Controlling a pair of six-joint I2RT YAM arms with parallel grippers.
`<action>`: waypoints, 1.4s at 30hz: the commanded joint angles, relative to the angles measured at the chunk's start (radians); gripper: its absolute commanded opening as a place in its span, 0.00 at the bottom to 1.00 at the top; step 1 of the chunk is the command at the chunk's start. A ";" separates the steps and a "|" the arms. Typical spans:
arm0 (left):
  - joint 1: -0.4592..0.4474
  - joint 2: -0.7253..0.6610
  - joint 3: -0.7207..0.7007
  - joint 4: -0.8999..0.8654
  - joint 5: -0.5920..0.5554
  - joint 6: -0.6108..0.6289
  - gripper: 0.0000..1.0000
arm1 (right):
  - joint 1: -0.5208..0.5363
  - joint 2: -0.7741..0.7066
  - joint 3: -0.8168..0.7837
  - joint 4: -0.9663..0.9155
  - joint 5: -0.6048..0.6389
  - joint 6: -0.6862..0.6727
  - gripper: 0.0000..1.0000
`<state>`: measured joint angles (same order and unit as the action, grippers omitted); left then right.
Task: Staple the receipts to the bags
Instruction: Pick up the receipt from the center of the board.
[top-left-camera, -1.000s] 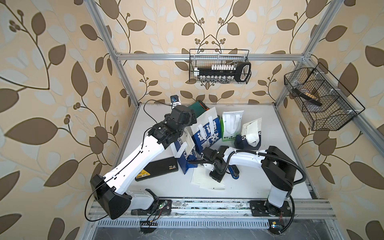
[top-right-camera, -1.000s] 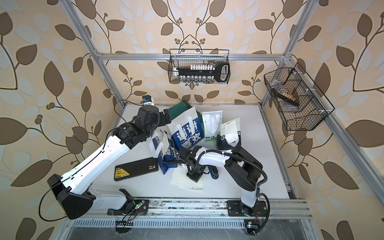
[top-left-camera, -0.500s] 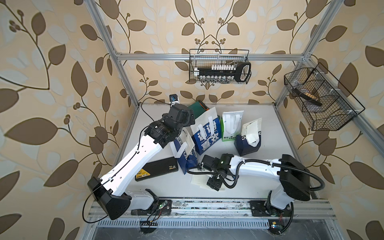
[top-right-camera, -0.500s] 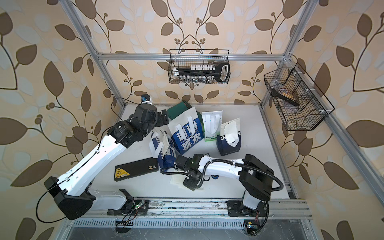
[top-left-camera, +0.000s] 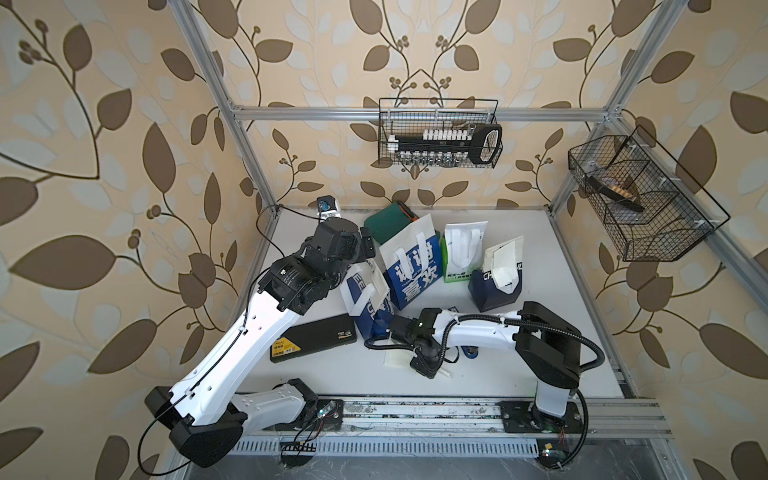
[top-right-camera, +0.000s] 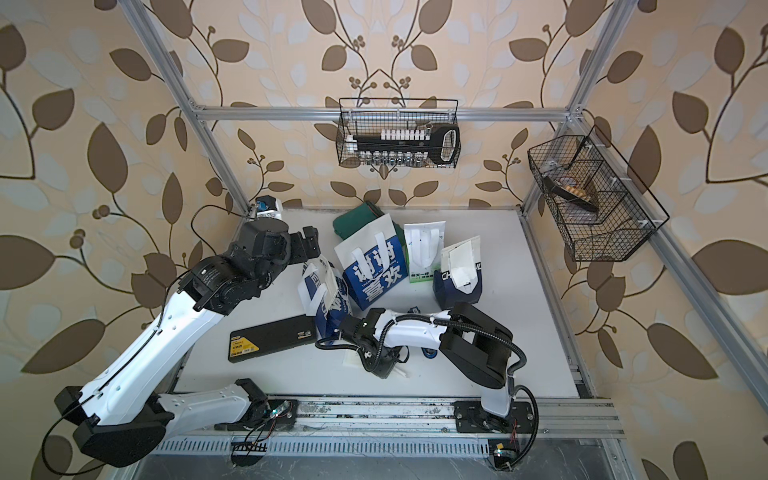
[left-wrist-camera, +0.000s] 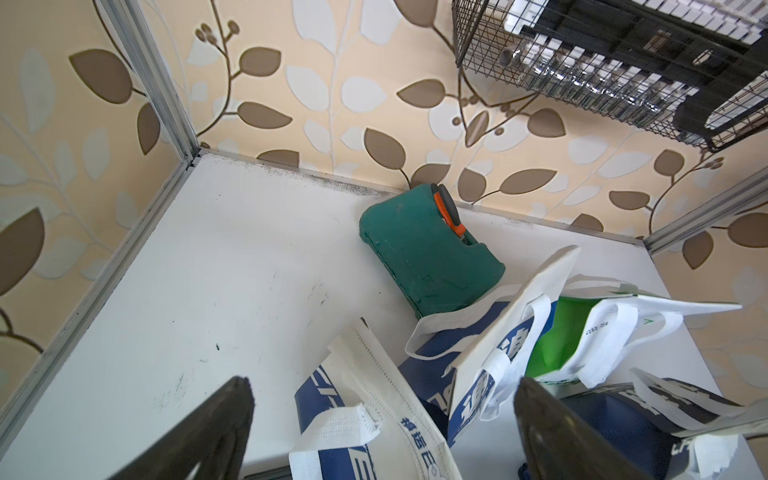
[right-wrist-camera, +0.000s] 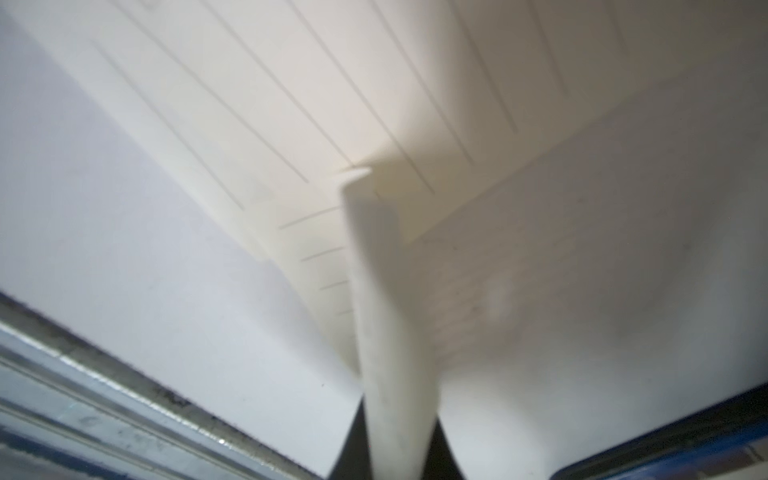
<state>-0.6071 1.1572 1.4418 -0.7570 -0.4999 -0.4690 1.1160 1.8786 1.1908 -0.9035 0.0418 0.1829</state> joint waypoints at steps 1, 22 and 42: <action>0.009 -0.003 0.020 0.010 0.037 0.060 0.99 | -0.018 0.012 -0.063 0.046 -0.008 -0.007 0.00; 0.012 0.050 0.110 0.088 0.810 0.341 0.99 | -0.431 -0.651 -0.087 0.575 -0.634 -0.009 0.00; 0.019 0.017 -0.069 0.311 0.954 0.315 0.80 | -0.524 -0.619 -0.064 0.797 -0.886 0.185 0.00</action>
<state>-0.6003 1.1908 1.3655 -0.5480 0.3882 -0.1585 0.5941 1.2472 1.0943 -0.1528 -0.8116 0.3321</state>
